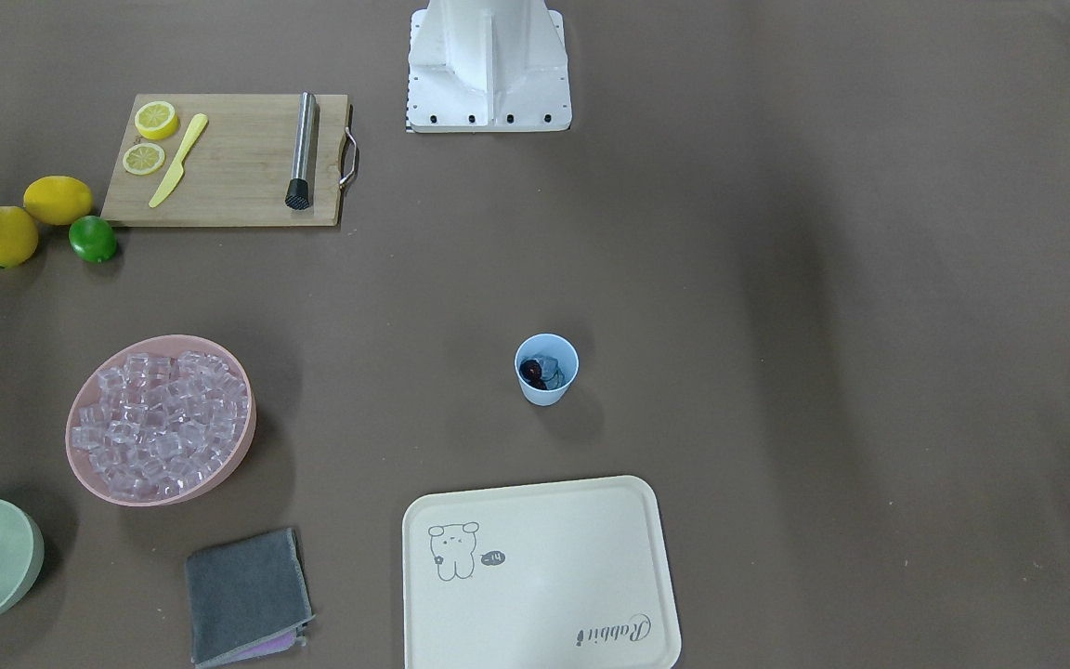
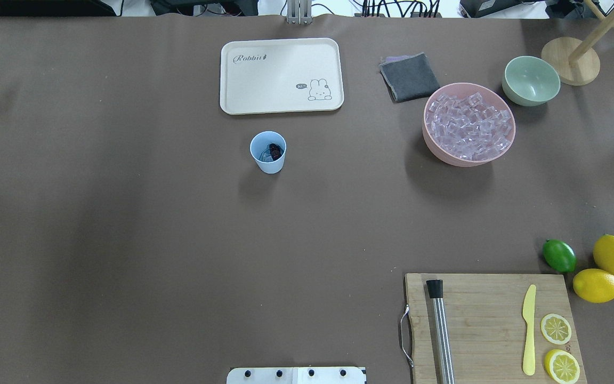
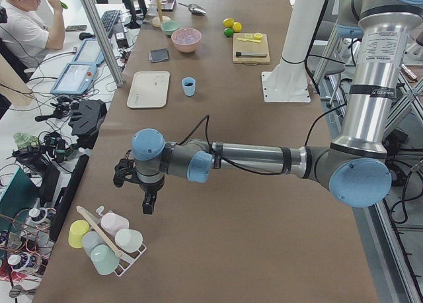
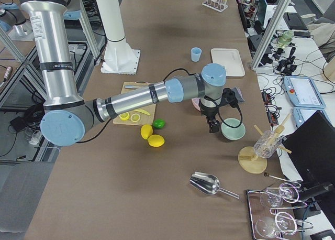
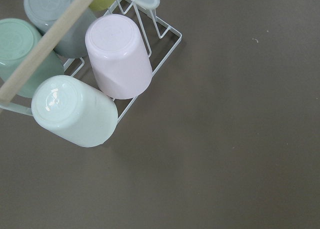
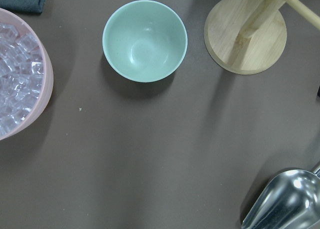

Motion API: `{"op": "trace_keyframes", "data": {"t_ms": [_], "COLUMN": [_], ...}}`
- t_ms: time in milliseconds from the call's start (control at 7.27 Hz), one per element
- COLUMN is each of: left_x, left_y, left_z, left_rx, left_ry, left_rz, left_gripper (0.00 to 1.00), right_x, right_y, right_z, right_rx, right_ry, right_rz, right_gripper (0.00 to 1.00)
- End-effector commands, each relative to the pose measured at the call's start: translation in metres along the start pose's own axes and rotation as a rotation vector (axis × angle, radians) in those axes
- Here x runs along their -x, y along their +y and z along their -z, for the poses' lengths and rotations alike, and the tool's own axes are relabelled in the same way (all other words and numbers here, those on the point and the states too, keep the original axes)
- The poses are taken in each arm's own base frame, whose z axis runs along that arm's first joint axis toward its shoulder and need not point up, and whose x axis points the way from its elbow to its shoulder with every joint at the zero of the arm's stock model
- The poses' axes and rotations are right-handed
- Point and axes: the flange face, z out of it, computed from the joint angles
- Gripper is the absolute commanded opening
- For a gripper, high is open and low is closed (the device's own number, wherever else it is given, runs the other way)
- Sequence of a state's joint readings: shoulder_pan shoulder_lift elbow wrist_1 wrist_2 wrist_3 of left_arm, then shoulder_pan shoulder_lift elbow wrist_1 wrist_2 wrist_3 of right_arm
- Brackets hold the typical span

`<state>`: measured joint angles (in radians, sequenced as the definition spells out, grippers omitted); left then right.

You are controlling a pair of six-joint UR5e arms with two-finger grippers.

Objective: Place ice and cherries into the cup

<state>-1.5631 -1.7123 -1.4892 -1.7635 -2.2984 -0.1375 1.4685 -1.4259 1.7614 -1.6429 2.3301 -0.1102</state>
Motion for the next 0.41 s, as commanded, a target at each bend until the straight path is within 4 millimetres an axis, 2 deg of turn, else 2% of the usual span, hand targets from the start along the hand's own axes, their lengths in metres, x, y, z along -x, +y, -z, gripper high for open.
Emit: {"op": "trace_keyframes", "data": {"t_ms": [0,275], "left_x": [-0.008,-0.011], "left_y": [-0.025,-0.025], "left_z": [0.015,0.019], "left_rx": [-0.051,-0.024], "left_ry": [-0.094,-0.087], "left_rz": [-0.032,-0.006], "left_gripper": [0.97,0.97], "right_x": [0.013,0.0], "right_y": [-0.022,-0.016], "right_z": [0.005,-0.013], "right_rx": [-0.02,0.017], "right_ry": [0.003,0.02], "right_rz": [0.027,0.004], "right_gripper": [1.0,1.0]}}
